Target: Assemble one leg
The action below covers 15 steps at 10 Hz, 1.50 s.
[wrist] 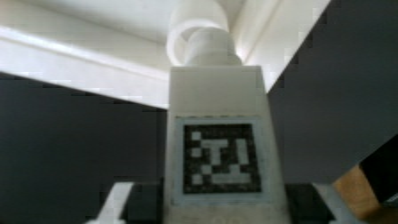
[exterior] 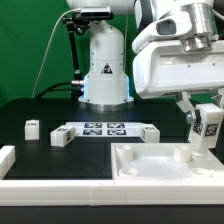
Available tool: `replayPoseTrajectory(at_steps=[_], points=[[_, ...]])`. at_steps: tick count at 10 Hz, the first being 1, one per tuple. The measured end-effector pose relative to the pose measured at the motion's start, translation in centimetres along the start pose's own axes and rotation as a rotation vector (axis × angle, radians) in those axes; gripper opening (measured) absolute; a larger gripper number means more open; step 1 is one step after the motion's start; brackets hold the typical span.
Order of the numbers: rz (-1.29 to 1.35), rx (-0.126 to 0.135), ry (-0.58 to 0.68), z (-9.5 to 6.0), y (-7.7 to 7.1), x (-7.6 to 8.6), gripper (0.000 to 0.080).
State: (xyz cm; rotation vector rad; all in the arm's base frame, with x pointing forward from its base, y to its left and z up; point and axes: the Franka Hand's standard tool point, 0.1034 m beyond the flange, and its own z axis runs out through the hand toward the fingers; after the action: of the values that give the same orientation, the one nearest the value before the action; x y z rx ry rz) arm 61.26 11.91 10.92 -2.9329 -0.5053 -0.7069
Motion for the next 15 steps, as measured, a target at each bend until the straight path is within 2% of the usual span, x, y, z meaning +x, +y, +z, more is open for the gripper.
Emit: replayPoseTrajectory(at_steps=[1, 2, 4, 8, 13, 15], points=[[0.0, -0.007, 0.008, 0.2, 0.2, -0.9, 0.0291], [0.001, -0.006, 0.001, 0.5, 0.5, -0.9, 0.0291], [0.004, -0.005, 0.006, 1.3, 0.9, -0.3, 0.0291], [-0.002, 0.002, 0.008, 1.8, 0.2, 0.1, 0.0291], [0.002, -0.012, 0.053, 2.9, 0.0, -1.2, 0.0292], [0.002, -0.027, 0.094, 2.9, 0.1, -1.6, 0.0292]])
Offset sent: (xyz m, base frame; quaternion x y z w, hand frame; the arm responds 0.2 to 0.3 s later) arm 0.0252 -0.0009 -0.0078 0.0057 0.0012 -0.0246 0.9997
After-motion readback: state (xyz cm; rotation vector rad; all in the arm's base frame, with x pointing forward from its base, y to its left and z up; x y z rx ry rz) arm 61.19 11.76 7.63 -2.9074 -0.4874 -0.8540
